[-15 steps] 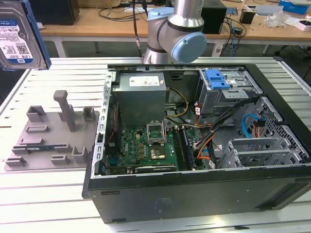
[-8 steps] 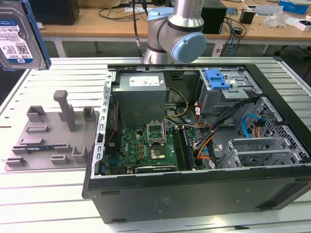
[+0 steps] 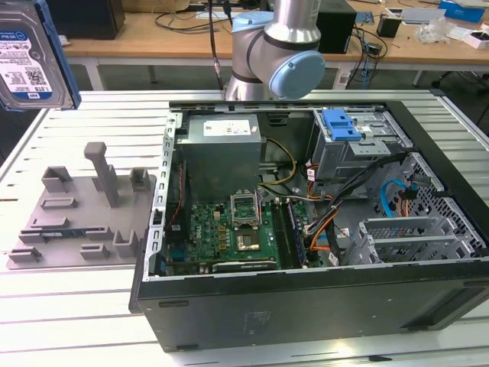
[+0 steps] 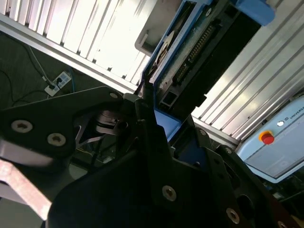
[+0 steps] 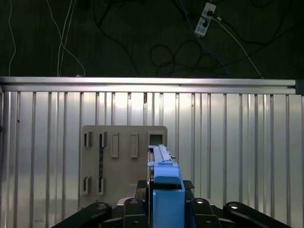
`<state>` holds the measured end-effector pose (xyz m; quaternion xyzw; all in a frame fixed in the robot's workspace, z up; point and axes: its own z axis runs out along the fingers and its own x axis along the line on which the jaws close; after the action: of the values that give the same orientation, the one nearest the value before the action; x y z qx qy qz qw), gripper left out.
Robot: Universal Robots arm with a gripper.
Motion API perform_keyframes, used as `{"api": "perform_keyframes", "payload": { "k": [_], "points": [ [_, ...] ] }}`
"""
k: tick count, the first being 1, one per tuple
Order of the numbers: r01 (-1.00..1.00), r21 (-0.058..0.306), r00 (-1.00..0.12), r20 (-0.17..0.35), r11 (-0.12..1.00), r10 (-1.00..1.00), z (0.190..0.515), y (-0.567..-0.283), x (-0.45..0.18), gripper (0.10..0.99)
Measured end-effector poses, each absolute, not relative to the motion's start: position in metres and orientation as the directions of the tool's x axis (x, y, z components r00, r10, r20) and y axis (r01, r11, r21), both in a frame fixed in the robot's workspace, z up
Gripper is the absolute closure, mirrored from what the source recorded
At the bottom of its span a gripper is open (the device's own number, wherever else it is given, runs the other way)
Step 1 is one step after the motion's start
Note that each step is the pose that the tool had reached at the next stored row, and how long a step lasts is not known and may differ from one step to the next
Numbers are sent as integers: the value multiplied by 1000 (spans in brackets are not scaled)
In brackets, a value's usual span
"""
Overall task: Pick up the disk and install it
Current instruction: 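Pick up the disk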
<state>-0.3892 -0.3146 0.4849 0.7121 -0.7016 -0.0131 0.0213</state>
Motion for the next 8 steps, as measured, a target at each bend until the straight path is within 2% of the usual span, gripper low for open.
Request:
{"api": "perform_keyframes", "payload": {
  "k": [8],
  "points": [
    [-998,49,31,11,-31,-999,493,-330,-378,718]
  ]
}}
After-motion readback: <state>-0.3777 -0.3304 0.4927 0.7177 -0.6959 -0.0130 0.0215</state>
